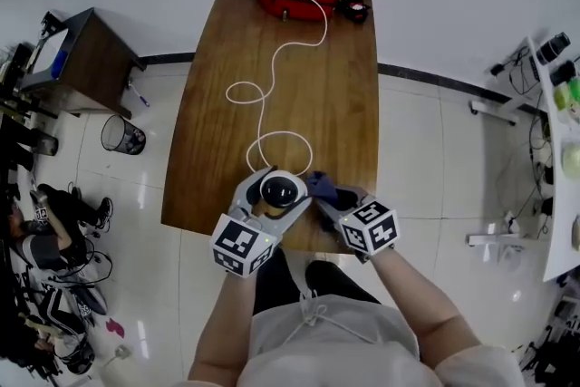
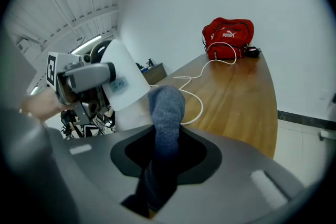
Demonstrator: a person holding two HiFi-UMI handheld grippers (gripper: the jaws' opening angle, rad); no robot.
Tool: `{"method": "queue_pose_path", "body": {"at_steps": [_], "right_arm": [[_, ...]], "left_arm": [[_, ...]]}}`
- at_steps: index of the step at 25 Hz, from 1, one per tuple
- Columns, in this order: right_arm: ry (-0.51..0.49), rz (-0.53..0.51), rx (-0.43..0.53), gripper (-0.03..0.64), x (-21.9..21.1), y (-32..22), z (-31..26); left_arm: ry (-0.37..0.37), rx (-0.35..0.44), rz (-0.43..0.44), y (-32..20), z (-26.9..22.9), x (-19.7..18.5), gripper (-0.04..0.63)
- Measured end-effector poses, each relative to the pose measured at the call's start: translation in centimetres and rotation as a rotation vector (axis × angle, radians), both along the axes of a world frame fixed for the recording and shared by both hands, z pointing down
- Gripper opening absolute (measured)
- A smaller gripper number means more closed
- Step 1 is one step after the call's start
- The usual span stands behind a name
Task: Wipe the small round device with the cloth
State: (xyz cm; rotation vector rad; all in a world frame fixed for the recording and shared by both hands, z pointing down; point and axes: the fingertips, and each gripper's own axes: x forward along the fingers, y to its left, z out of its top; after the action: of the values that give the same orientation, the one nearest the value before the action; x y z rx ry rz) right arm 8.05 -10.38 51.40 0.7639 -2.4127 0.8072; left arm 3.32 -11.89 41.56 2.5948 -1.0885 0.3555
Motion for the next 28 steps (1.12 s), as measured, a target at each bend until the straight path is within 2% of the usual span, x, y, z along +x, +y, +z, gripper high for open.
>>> {"method": "queue_pose_path", "body": {"at_steps": [4,8,15,19,23,25,28], "right_arm": [[-0.07,-0.039,0.072,0.109,-3.5,-0.5,-3.6],[-0.073,-0.115,0.154,0.109,-5.7,0.4,-6.0],[-0.156,-0.245,0.164,0.107,-7.8,3.7,-7.0],[-0.188,-0.269,0.173,0.107,-8.0,4.7,-7.3],[-0.2,-0.391,0.192,0.107,-8.2,6.6,-7.5],[-0.166,-0.37,0.175,0.108,-7.6,6.1,-6.5],[-0.136,-0.175,0.089,0.107,-5.4,2.3,-4.6]], "left_arm": [[0.026,0.03,0.032,-0.9,-3.5,0.0,0.36],[0.015,0.038,0.04,-1.8,-3.8,-0.9,0.36],[0.07,0.036,0.063,-2.5,-4.3,-0.6,0.359],[0.083,0.045,0.067,-2.3,-4.5,-0.3,0.359],[0.119,0.058,0.036,-2.6,-5.3,-0.6,0.359],[0.118,0.071,0.032,-2.5,-5.7,-0.4,0.359],[0.137,0.085,0.041,-2.1,-6.8,0.2,0.359]]}}
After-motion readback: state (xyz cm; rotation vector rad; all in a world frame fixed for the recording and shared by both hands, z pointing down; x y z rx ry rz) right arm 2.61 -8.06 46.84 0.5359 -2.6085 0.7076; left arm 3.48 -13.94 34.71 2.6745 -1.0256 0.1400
